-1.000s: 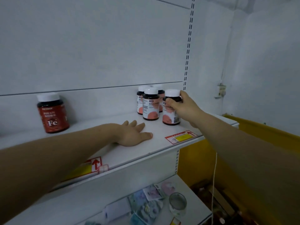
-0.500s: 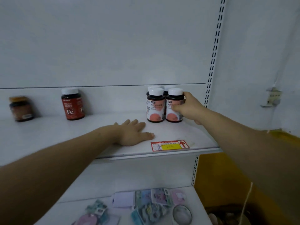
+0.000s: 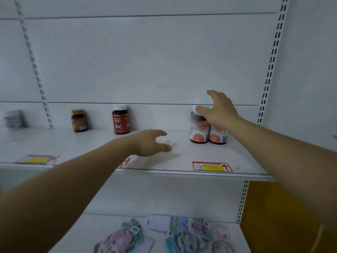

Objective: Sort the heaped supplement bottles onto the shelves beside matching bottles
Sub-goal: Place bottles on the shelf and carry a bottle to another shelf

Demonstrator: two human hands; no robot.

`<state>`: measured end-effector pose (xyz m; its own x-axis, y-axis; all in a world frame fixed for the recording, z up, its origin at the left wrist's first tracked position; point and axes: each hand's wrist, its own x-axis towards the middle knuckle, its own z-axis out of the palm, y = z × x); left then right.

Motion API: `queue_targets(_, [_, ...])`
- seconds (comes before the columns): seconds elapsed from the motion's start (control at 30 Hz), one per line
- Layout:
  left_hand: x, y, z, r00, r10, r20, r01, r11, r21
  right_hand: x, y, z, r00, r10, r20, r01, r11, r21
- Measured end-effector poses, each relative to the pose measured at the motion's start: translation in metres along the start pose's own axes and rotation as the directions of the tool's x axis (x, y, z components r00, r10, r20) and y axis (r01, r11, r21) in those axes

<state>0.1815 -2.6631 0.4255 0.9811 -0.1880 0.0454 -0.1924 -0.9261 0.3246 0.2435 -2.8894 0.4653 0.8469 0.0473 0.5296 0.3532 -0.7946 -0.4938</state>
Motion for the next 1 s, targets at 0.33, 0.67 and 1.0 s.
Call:
queue_targets(0.33, [-0.206, -0.200, -0.071, 0.924, -0.307, -0.229, 0.313, 0.950, -0.009, -0.060, -0.296, 0.169, 0.789, -0.372, 0.489, 0.399, 0.916, 0.054])
queue_targets(0.67, [-0.421, -0.427, -0.108, 0.687, -0.694, -0.213, 0.700, 0.712, -0.063, -0.182, -0.586, 0.342, 0.452, -0.656, 0.604, 0.610, 0.722, 0.327])
queue_targets(1.0, [-0.496, -0.661, -0.128, 0.492, -0.849, -0.195, 0.843, 0.520, -0.136, -0.212, -0.777, 0.542, 0.255, -0.724, 0.641, 0.719, 0.585, 0.375])
